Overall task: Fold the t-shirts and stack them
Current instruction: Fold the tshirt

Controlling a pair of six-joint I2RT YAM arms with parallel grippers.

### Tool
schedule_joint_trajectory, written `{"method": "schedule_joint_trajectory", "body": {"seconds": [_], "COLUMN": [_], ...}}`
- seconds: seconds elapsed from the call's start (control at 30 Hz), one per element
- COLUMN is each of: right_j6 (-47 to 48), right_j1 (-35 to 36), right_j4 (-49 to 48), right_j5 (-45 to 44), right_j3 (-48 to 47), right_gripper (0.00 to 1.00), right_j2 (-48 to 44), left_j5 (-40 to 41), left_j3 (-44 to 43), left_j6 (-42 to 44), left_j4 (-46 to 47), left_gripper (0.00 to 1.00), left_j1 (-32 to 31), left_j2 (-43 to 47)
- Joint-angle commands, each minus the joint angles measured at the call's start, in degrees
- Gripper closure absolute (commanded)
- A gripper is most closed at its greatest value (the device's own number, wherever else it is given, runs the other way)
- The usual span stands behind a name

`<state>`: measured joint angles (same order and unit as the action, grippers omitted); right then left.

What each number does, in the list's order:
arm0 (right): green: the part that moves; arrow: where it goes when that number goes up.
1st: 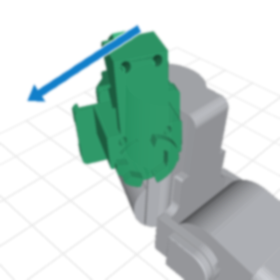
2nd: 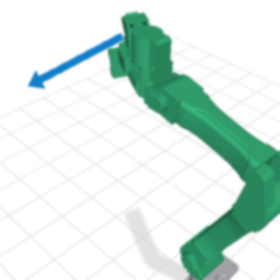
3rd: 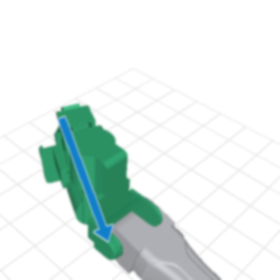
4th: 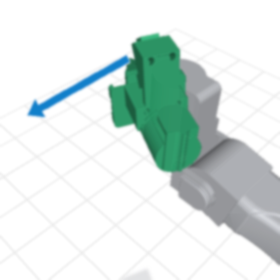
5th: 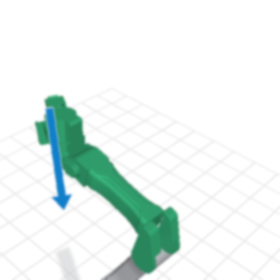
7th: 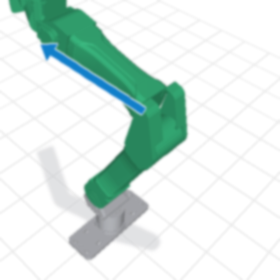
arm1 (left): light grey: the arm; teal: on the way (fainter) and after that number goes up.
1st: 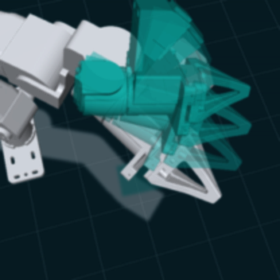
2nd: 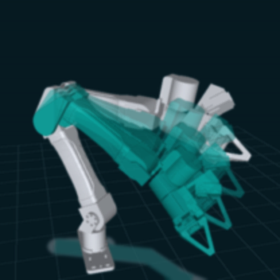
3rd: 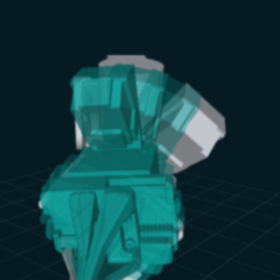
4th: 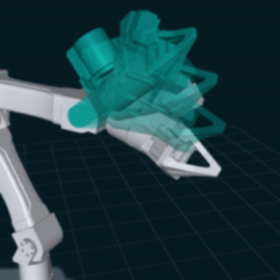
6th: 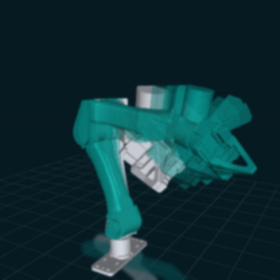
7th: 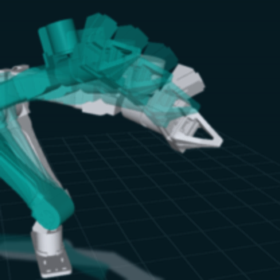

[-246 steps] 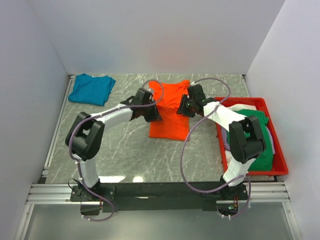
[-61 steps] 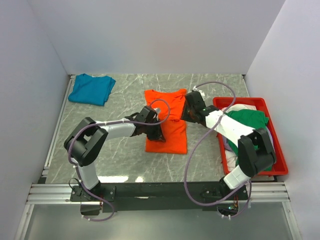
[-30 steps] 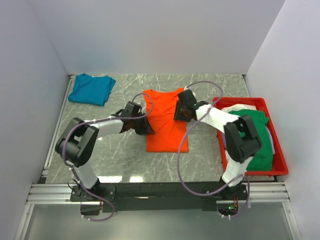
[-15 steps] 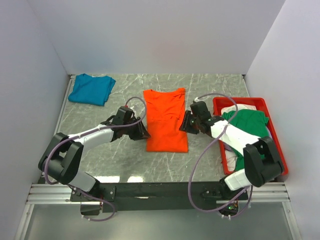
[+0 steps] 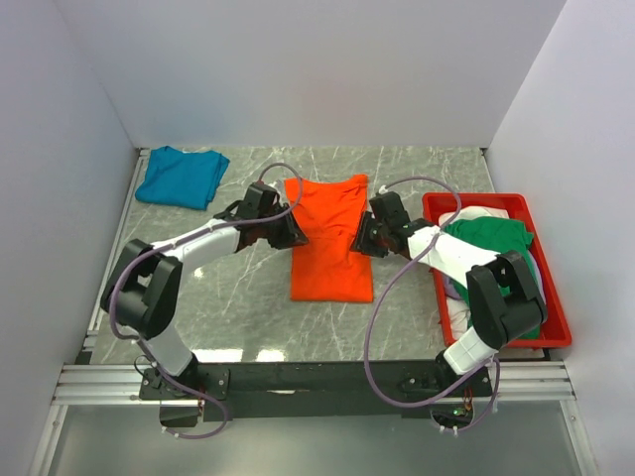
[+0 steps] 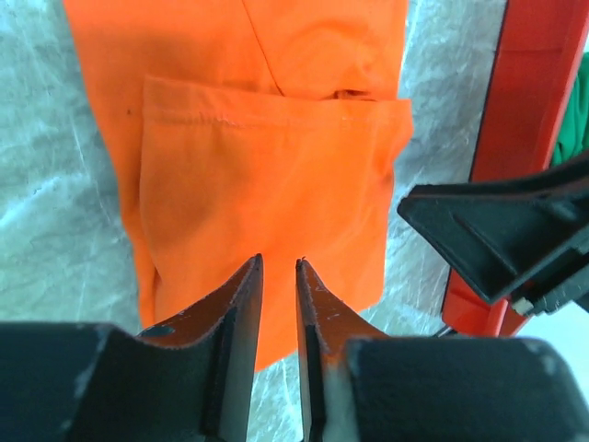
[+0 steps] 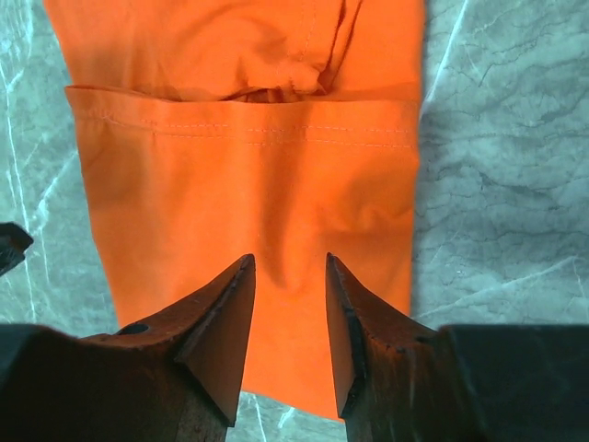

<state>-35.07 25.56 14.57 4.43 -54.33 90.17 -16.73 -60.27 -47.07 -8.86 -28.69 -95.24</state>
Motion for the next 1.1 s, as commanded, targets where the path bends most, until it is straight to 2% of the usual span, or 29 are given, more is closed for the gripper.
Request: {"method": "schedule_joint_trajectory", "body": {"seconds": [0.0, 0.17, 0.3, 0.43, 0.6, 0.77, 1.07], "right_j6": [-0.70, -0.70, -0.79, -0.53, -1.05, -0.79, -0.70], "right_j1": [-1.04, -3.67, -5.96, -7.98, -9.65, -10.36, -11.76], "right_j4": [-1.47, -1.91, -3.06, -2.44, -3.49, -2.70, -0.51], "right_j5": [-0.39, 1.28, 3.04, 3.22, 4.10, 4.45, 7.78], "right_j3": [-3.14, -6.32, -8.50, -10.36, -8.35, -8.25, -6.33], "right_gripper": [0.57, 0.61, 0.64, 0.67, 0.68, 0.68, 0.64], "right_j2": [0.96, 7.11, 12.03, 16.78, 16.79, 13.64, 3.02], "left_j5": [0.48, -0.67, -0.49, 0.21, 0.38, -1.46, -1.64], "left_j3": [-3.96, -8.28, -10.04, -7.68, -5.56, -5.65, -6.62], "left_j6": [0.14, -0.04, -1.00, -2.59, -2.94, -3.12, -1.80], "left_j4": [0.86, 1.66, 2.35, 3.76, 4.47, 4.73, 1.49], "left_gripper": [0.74, 0.82, 0.88, 0.96, 0.96, 0.95, 0.76], "left_j1": [0.38, 0.65, 3.36, 6.45, 7.68, 7.68, 8.12], "left_j2": [-3.26, -10.21, -16.54, -18.75, -17.70, -14.99, -3.74]}}
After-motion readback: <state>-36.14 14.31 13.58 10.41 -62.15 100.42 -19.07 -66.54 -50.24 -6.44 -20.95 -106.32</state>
